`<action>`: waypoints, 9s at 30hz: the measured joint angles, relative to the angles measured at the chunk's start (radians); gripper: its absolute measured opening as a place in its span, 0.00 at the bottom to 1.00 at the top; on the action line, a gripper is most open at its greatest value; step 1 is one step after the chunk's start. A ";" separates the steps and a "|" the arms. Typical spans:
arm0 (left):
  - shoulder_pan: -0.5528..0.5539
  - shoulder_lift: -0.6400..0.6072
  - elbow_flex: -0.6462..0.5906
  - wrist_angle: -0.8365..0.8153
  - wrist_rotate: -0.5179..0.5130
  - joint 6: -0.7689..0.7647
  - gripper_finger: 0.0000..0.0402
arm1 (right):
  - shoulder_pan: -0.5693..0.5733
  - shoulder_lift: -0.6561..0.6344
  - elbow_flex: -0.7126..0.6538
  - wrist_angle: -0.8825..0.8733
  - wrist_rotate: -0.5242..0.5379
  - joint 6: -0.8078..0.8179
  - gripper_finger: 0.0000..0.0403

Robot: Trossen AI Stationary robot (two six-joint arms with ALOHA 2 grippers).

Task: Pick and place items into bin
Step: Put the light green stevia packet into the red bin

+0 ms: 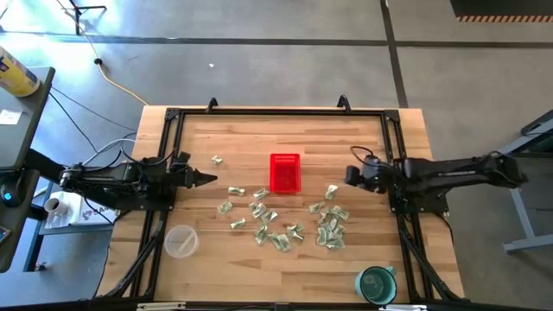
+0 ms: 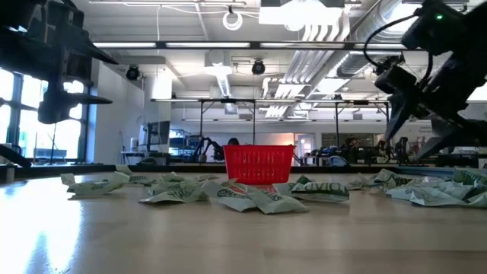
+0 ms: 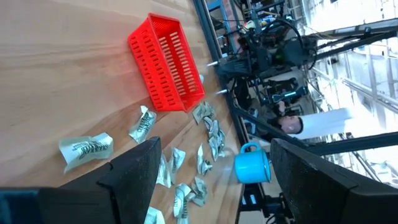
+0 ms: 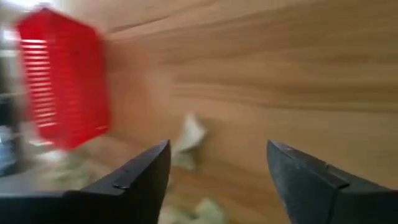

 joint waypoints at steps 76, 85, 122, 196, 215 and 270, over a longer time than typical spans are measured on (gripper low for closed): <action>0.000 0.000 0.000 -0.052 -0.102 0.138 0.84 | -0.090 1.169 1.191 -0.214 0.077 -0.855 0.51; 0.000 0.110 0.075 -0.160 -0.157 0.245 0.78 | -0.029 1.147 1.277 -0.431 0.257 -1.005 0.83; 0.483 1.041 0.517 -0.373 0.089 1.484 0.67 | 0.073 0.564 0.600 -0.313 0.208 -1.238 0.84; 0.252 1.540 1.071 -0.572 0.268 1.300 0.65 | 0.132 0.480 0.360 -0.056 0.228 -1.073 0.84; 0.123 1.442 0.610 -0.185 0.171 1.353 0.60 | 0.131 0.537 0.360 0.064 0.216 -1.317 0.84; 0.196 1.595 1.091 -0.350 0.056 1.264 0.67 | 0.420 0.531 0.175 0.071 0.040 -0.932 0.83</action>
